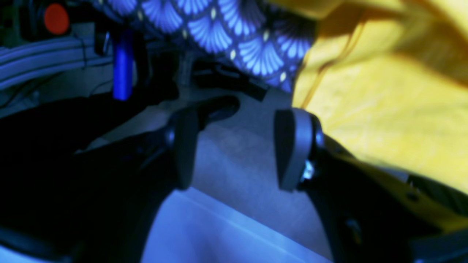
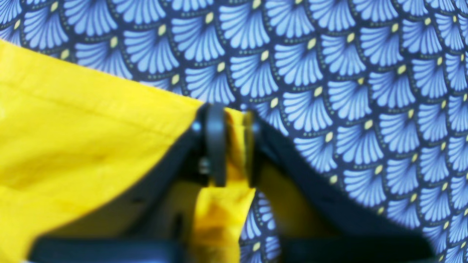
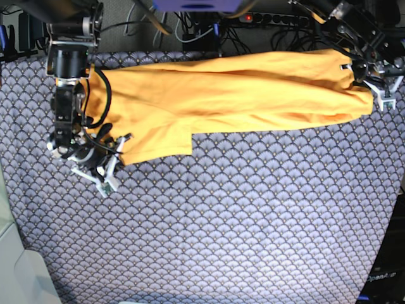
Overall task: Fold the T-shirt properly
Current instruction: 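Move the right gripper to the folded shirt's end near the collar, then grasp the shirt end with the right gripper and pull it outward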
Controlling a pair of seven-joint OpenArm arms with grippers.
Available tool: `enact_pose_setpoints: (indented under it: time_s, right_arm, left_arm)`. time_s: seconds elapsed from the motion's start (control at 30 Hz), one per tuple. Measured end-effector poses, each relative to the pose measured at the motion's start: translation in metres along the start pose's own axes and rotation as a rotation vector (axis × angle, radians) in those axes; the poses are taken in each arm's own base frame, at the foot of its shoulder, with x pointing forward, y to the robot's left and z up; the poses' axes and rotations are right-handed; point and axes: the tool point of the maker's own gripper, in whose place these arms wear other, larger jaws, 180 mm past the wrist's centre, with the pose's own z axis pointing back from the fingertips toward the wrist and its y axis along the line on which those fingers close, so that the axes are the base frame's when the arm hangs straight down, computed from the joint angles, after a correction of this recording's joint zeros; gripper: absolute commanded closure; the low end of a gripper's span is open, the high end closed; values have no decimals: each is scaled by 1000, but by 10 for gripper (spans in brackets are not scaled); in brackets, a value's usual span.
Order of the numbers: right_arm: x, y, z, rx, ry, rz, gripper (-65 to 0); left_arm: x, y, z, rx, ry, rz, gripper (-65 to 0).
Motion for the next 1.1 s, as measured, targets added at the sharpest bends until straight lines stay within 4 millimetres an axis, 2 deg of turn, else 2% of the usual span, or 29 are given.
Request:
enact_pose_setpoints:
  time_s: [0.17, 0.3, 0.5, 0.77, 0.93, 1.1]
  right_arm:
    - [-3, 1, 2, -6, 4, 9, 0]
    - [-5, -3, 21, -66, 22, 70, 0]
    - [25, -4, 58, -145, -56, 153, 0]
    - [15, 22, 71, -129, -57, 198, 0]
    - [-5, 39, 86, -121, -41, 219, 0]
    - [6, 47, 108, -145, -92, 259, 0]
  left_arm:
    - [-1, 0, 0, 0, 2, 0, -329]
    - [0, 0, 0, 0, 0, 0, -329]
    - [0, 0, 0, 3, -2, -1, -329]
    - [1, 0, 0, 2, -5, -1, -329]
    - [1, 1, 0, 5, -5, -2, -329]
    - [2, 1, 0, 3, -6, -4, -329]
